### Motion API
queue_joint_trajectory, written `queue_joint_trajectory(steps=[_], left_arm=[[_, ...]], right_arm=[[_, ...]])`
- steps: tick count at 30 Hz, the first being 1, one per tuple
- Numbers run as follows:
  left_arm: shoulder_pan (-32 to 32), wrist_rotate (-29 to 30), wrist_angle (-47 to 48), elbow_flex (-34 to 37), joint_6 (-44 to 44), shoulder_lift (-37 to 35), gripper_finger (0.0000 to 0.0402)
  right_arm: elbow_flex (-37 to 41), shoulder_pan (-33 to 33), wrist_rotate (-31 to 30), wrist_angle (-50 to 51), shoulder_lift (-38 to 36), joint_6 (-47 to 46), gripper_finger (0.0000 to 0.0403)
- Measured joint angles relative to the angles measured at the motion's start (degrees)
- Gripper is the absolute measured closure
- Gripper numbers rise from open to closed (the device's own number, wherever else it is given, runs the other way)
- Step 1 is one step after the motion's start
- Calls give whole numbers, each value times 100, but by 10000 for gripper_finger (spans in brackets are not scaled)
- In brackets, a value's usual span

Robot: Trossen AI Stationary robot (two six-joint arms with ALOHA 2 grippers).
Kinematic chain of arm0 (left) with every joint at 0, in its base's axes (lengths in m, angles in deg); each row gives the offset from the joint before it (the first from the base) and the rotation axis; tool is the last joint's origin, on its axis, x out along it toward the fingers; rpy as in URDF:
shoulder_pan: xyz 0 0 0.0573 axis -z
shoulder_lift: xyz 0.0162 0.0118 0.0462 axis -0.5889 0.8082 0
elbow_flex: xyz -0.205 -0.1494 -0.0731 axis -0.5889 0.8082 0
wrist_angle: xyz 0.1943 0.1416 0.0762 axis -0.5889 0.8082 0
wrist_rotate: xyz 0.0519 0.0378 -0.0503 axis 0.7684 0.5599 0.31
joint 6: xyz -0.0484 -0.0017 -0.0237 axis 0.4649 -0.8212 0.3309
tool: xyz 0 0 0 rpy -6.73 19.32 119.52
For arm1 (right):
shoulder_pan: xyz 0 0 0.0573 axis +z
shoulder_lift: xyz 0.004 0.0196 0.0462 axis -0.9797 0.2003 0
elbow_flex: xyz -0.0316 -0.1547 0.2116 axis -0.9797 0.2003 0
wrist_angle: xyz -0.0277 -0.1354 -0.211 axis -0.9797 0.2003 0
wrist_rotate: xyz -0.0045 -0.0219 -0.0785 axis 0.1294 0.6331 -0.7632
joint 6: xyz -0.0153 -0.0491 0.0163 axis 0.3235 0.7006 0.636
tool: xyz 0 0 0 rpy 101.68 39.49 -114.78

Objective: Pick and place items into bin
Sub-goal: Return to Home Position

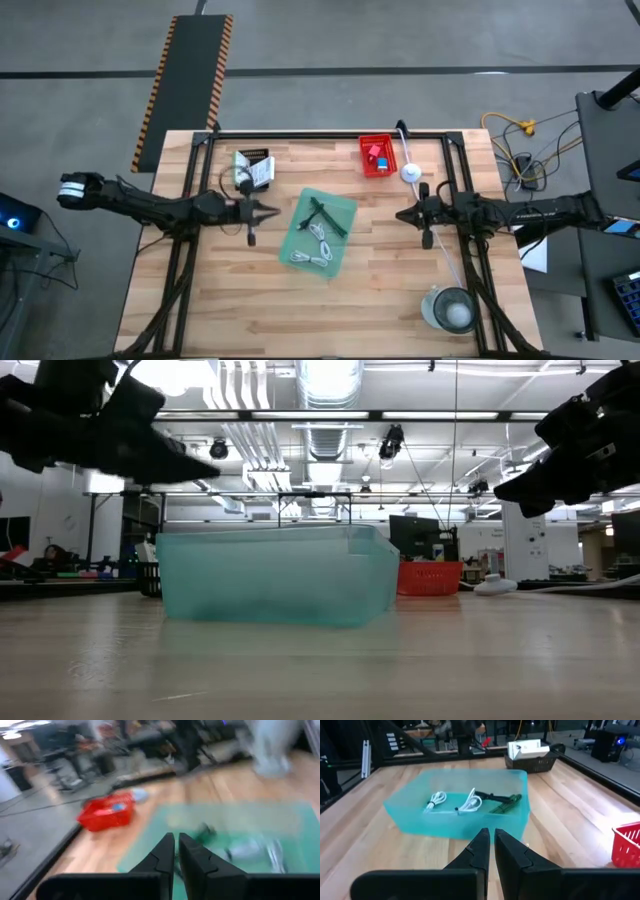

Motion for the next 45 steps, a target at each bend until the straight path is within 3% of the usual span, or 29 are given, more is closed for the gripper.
queue_joint_trajectory(steps=[6, 12, 16, 22, 26, 29, 35, 40, 45], left_arm=[[-222, -647, -53, 141, 244, -267, 400], [-433, -365, 137, 327, 560, -562, 401], [-512, -335, 748, 395, 594, -1068, 401], [-520, -338, 992, 658, 850, -2088, 401], [-520, -338, 2070, 698, 893, -2801, 401], [-520, -342, 2550, 705, 994, -3389, 401], [-520, -382, 3250, 862, 1080, -4435, 402], [-520, -996, 3359, 862, 1183, -4931, 402], [-518, -1029, 3378, 864, 1230, -4675, 402]], right_arm=[[0, 2, 0, -5, 177, 0, 385], [0, 2, -209, -2, 370, 2, 385], [0, 0, -621, -3, 498, 5, 385], [0, 2, -601, -54, 526, 25, 385], [0, 2, -571, -265, 526, 217, 385], [-1, 2, -295, -742, 521, 664, 385], [-7, 2, 1023, -1427, 517, 1071, 385], [-7, -2, 1073, -1416, 521, 1262, 385], [-7, -2, 1071, -1490, 520, 1228, 385]])
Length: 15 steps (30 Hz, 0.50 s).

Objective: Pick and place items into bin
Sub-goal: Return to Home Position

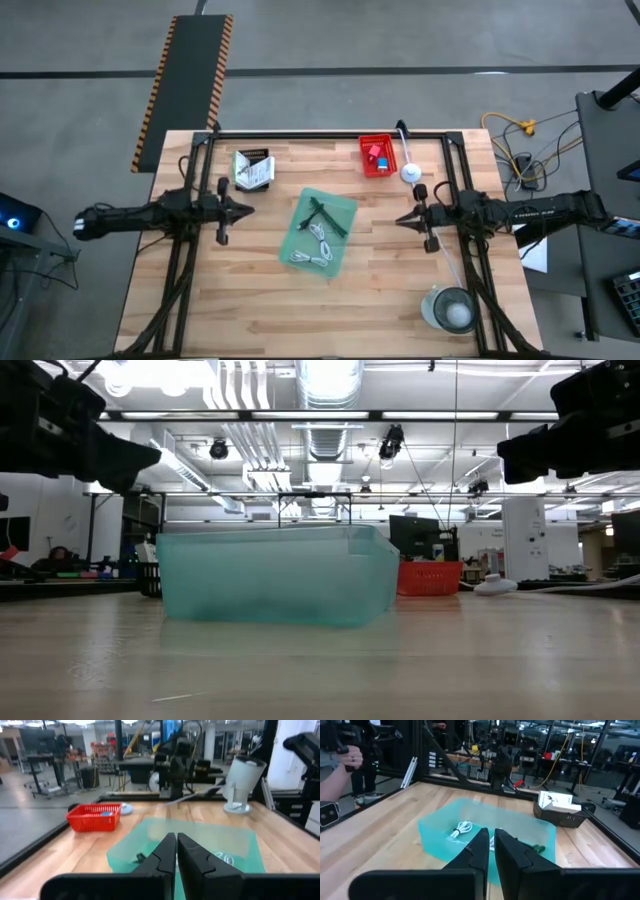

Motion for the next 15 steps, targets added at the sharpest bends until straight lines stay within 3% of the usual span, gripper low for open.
queue_joint_trajectory(steps=[11, 15], left_arm=[[-2, 21, -42, 9, 62, 191, 401], [-2, 20, -5, 9, 57, 118, 401]], right_arm=[[0, 0, -15, -16, 0, -261, 385], [2, -4, -513, -3, -181, -859, 385]])
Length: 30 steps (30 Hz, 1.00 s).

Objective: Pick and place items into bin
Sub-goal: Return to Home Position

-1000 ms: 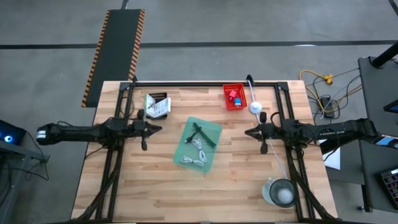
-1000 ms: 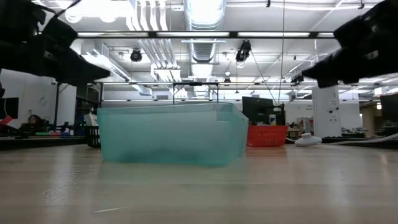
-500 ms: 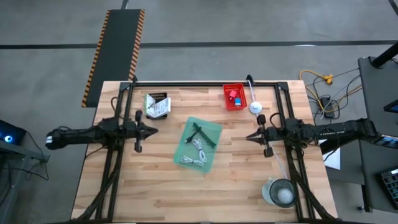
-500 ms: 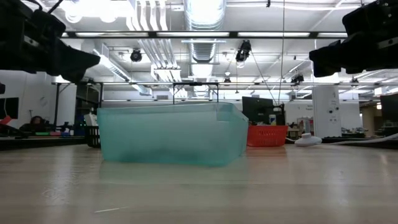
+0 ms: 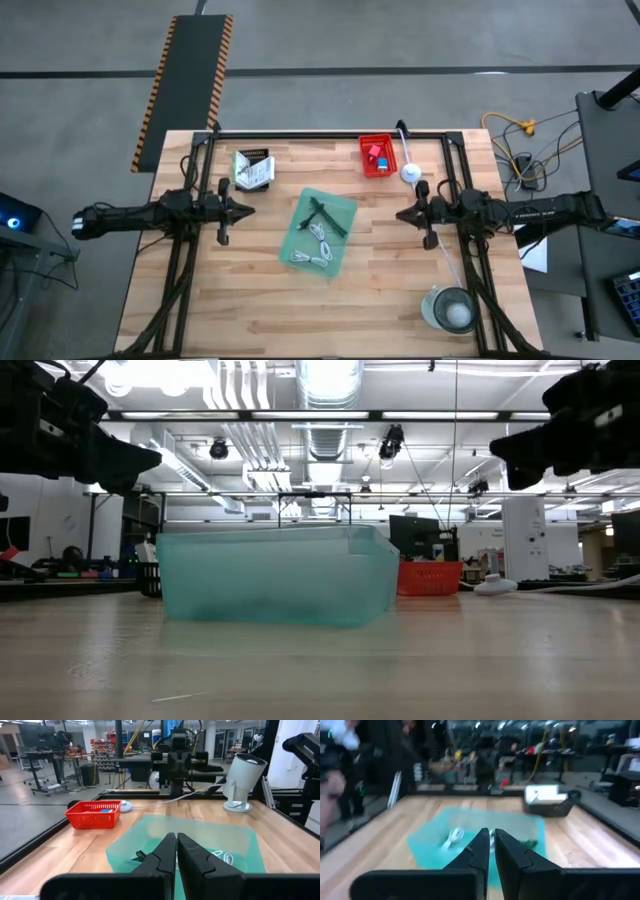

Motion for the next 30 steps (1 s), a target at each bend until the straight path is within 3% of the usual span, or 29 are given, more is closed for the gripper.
queue_joint_trajectory(steps=[5, 10, 19, 30], left_arm=[[0, -9, 14, 4, 0, 2, 401], [0, -12, 31, 6, 3, -2, 402], [0, -60, 39, 9, 149, -23, 402], [0, -67, 5, 13, 153, 23, 402]], right_arm=[[0, 10, 464, 526, -640, -90, 385], [2, 6, 193, 1549, -1384, -89, 385], [0, 8, 221, 2145, -2386, -67, 385], [0, 8, 218, 2157, -2298, -15, 385]])
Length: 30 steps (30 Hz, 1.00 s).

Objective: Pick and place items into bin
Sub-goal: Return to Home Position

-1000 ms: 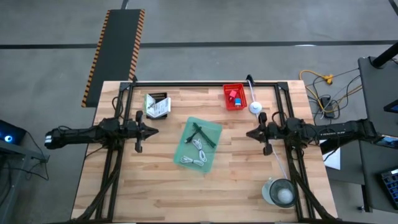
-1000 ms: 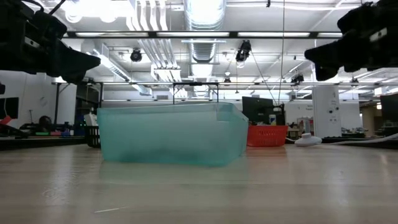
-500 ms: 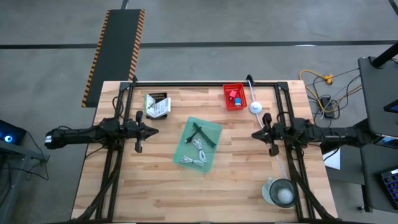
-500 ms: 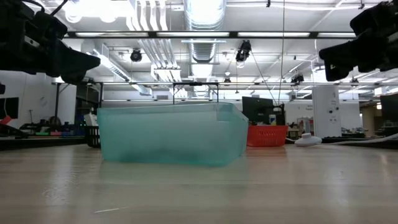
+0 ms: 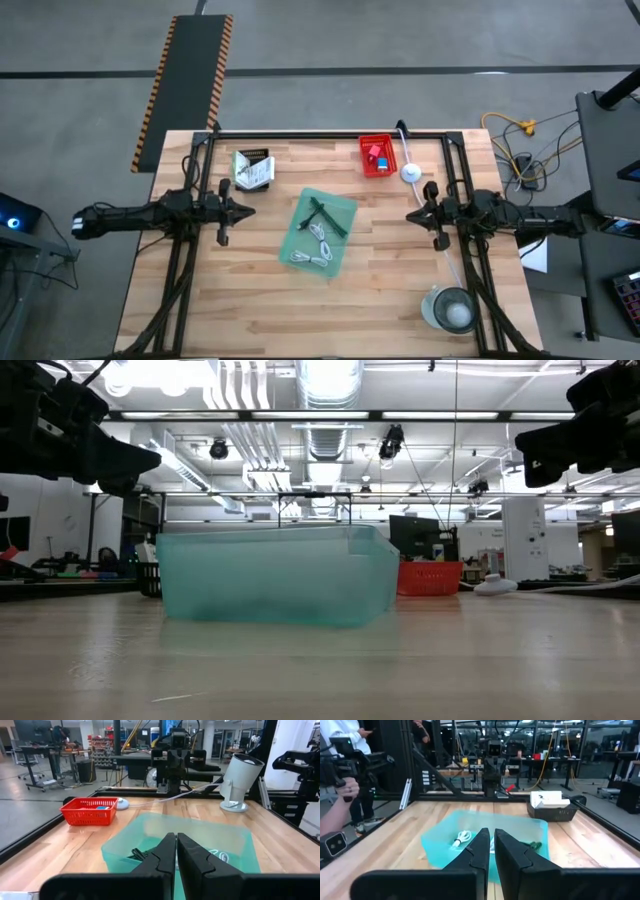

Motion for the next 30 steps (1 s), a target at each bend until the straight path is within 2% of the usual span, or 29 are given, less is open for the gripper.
queue_joint_trajectory(steps=[30], left_arm=[[0, -2, -36, -11, -2, 54, 402]], right_arm=[[2, 0, -2, -151, 11, -30, 385]])
